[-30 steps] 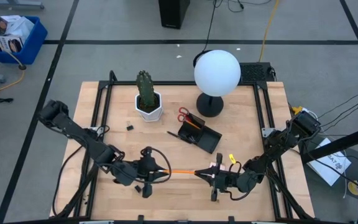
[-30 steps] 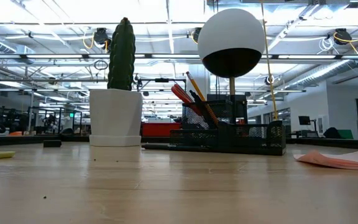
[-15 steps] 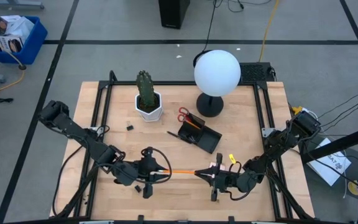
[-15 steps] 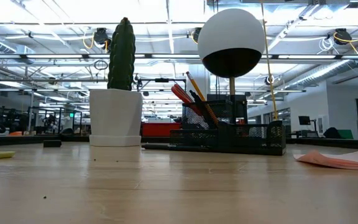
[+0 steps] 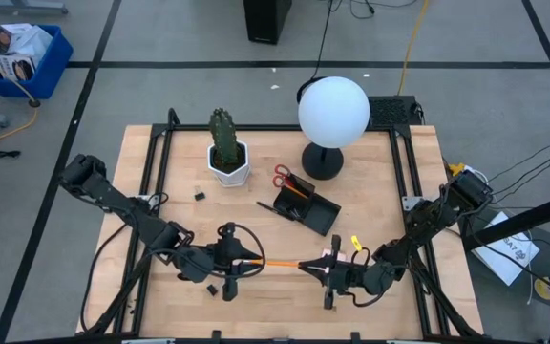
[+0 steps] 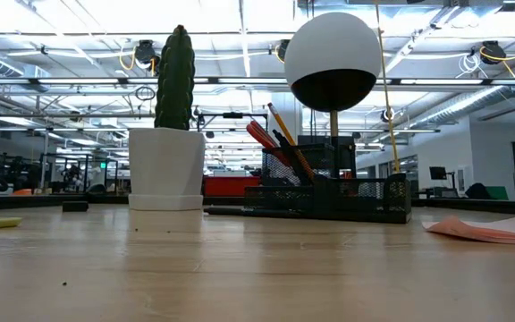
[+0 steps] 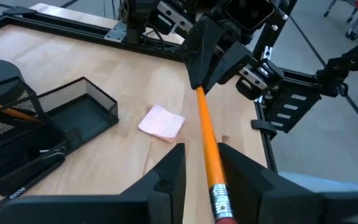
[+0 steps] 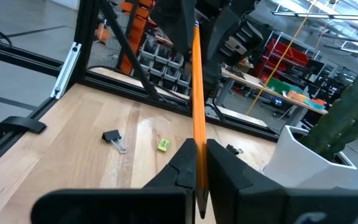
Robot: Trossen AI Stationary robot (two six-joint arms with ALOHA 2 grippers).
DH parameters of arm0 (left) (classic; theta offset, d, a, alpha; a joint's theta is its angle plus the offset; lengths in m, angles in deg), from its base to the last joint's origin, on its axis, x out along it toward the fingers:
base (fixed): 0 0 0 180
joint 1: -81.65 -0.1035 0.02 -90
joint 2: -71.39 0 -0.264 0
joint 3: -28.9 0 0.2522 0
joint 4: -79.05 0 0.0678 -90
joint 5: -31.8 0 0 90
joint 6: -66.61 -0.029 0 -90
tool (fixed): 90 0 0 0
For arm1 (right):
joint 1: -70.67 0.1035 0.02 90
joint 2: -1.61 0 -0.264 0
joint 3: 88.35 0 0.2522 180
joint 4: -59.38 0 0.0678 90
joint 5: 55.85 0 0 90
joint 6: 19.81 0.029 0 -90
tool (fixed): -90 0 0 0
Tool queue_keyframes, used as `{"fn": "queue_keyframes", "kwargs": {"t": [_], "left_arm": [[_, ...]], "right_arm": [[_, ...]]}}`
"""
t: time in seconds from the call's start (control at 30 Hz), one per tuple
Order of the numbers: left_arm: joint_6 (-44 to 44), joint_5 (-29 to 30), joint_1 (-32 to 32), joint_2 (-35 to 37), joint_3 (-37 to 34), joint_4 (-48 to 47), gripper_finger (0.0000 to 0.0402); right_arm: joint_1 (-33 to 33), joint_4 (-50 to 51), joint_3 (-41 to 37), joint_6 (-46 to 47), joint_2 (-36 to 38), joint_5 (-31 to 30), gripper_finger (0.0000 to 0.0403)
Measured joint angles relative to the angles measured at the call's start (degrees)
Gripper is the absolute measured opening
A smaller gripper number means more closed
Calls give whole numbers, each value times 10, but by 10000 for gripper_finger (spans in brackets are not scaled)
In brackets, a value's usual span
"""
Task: Pick and place office supplies into organizer
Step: Put the orange pencil into the black desk organizer
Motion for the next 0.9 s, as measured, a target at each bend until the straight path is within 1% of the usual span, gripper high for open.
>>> {"fn": "queue_keyframes", "kwargs": {"t": [0.17, 0.43, 0.53, 0.63, 0.7, 0.8, 0.9], "left_arm": [[-2, 0, -4, 0, 0, 2, 75], [-23, 1, -5, 0, 0, 28, 34], [-23, 1, -5, 0, 0, 28, 33], [-22, -3, -5, 0, 0, 28, 42], [-20, -3, -5, 0, 0, 28, 39], [-21, 1, -5, 0, 0, 26, 22], [-28, 9, -4, 0, 0, 28, 22]], "right_arm": [[0, 1, 0, 4, 0, -1, 9], [0, 1, 0, 4, 0, 1, 9], [0, 1, 0, 4, 0, 1, 9], [0, 1, 0, 4, 0, 2, 9], [0, 1, 0, 4, 0, 2, 10], [0, 0, 0, -1, 0, 2, 30], [6, -6, 0, -23, 1, 0, 67]]}}
